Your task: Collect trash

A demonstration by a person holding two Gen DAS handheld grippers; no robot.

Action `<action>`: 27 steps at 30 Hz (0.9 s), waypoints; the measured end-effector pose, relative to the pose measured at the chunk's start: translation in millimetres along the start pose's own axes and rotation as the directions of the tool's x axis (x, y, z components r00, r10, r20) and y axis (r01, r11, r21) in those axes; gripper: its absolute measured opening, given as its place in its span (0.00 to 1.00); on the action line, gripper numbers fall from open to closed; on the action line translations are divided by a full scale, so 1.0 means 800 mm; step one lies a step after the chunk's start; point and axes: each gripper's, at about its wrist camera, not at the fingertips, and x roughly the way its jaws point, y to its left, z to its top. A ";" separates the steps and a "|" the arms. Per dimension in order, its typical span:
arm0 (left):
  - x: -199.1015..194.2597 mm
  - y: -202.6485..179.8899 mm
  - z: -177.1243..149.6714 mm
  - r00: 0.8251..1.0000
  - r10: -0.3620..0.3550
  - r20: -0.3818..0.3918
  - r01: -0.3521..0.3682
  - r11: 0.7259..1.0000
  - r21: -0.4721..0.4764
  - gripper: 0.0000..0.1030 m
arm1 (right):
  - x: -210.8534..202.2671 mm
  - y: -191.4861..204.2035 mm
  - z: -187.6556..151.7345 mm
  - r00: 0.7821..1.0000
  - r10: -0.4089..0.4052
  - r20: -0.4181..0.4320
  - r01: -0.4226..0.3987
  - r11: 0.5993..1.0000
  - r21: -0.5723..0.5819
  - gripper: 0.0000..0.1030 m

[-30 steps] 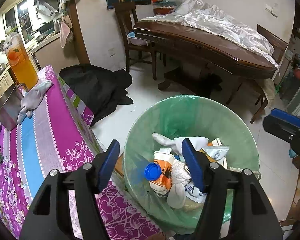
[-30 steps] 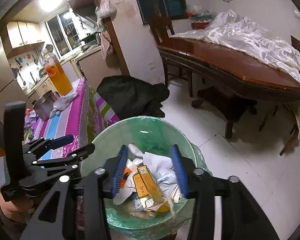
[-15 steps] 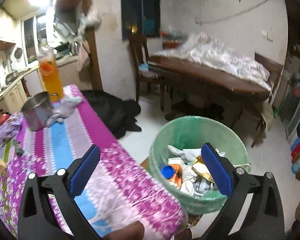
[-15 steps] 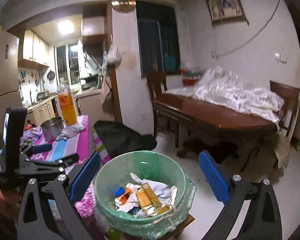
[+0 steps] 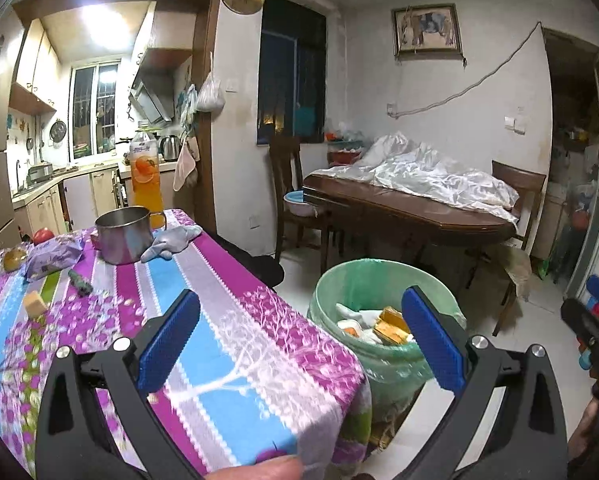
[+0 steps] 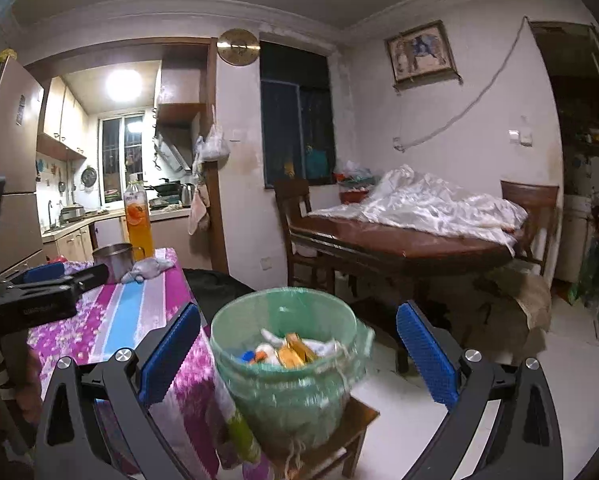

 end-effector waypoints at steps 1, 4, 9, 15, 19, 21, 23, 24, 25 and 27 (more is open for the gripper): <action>-0.007 -0.002 -0.007 1.000 -0.006 0.002 0.006 1.000 0.000 0.95 | -0.002 -0.002 -0.005 1.000 0.001 -0.003 -0.001 1.000 -0.002 0.95; -0.021 -0.013 -0.025 1.000 -0.018 0.003 0.018 1.000 0.012 0.95 | -0.024 0.000 -0.030 1.000 -0.001 0.010 0.001 1.000 -0.017 0.95; -0.047 -0.035 -0.056 0.998 -0.023 0.059 0.020 0.999 0.051 0.95 | -0.051 0.009 -0.062 0.997 -0.014 0.076 0.018 0.998 -0.061 0.95; -0.062 -0.047 -0.081 0.996 -0.045 0.081 0.039 0.997 0.071 0.95 | -0.074 0.008 -0.090 0.993 -0.027 0.118 0.033 0.998 -0.049 0.95; -0.066 -0.051 -0.089 0.996 -0.040 0.081 0.033 0.996 0.085 0.95 | -0.079 -0.004 -0.089 0.990 -0.043 0.138 0.047 0.999 -0.024 0.95; -0.069 -0.051 -0.090 0.995 -0.044 0.085 0.037 0.996 0.081 0.95 | -0.083 -0.010 -0.091 0.988 -0.051 0.143 0.054 0.998 -0.020 0.95; -0.072 -0.054 -0.089 0.994 -0.048 0.095 0.041 0.996 0.080 0.95 | -0.084 -0.014 -0.090 0.988 -0.057 0.145 0.060 0.998 -0.014 0.95; -0.074 -0.055 -0.089 0.994 -0.053 0.098 0.044 0.995 0.085 0.95 | -0.087 -0.017 -0.090 0.987 -0.062 0.148 0.065 0.998 -0.010 0.95; -0.075 -0.056 -0.089 0.993 -0.058 0.099 0.049 0.995 0.087 0.95 | -0.088 -0.018 -0.090 0.987 -0.064 0.150 0.066 0.998 -0.010 0.95; -0.075 -0.059 -0.088 0.993 -0.070 0.096 0.061 0.994 0.088 0.95 | -0.090 -0.019 -0.087 0.986 -0.066 0.153 0.068 0.998 -0.008 0.95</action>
